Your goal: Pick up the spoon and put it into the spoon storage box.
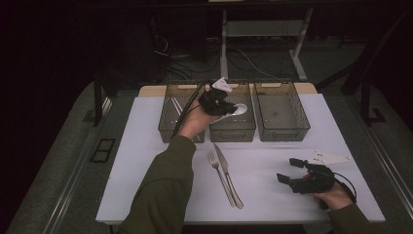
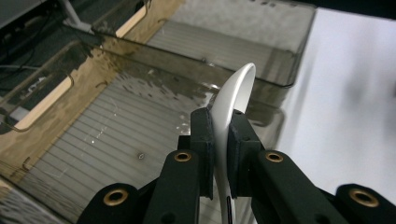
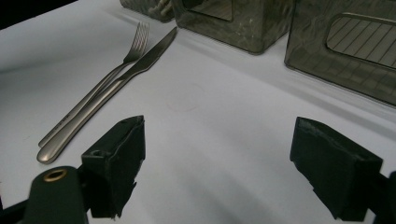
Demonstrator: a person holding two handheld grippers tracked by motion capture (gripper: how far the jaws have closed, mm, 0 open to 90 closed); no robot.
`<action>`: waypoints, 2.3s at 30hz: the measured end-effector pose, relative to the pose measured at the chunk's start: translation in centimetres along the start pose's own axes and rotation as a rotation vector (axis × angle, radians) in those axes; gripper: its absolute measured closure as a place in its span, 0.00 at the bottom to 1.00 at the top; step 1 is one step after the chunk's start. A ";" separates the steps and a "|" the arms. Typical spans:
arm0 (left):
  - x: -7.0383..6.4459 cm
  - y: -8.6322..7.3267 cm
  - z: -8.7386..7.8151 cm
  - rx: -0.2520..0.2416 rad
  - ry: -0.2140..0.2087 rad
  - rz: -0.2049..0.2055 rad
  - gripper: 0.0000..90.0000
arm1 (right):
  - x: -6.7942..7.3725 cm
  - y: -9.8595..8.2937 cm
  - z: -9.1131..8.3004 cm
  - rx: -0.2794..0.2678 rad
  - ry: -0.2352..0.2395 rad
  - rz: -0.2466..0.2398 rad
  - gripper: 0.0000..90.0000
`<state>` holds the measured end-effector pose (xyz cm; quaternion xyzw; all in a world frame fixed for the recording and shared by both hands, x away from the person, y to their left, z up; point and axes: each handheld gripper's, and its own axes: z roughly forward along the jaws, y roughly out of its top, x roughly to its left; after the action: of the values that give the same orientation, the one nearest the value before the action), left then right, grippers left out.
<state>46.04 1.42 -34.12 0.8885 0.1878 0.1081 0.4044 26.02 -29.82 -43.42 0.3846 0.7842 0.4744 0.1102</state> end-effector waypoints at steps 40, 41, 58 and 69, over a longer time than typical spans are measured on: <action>-0.4 -1.0 3.7 0.039 -0.030 -0.069 0.74 | 0.1 0.1 0.0 -0.006 0.003 -0.007 0.20; -0.5 -0.9 3.2 0.028 -0.042 -0.069 0.72 | 0.1 0.1 0.0 -0.005 0.003 -0.003 0.20; -4.0 -3.1 -2.8 -0.082 -0.122 -0.071 0.70 | 0.0 0.1 0.1 0.001 -0.004 -0.005 0.20; -6.4 -6.3 -4.7 -0.070 -0.135 -0.073 0.90 | 0.1 0.0 0.1 0.001 -0.007 -0.009 0.20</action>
<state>37.10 5.66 -36.09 0.8716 0.1885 0.0395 0.4507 26.00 -29.67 -43.41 0.3828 0.7858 0.4721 0.1146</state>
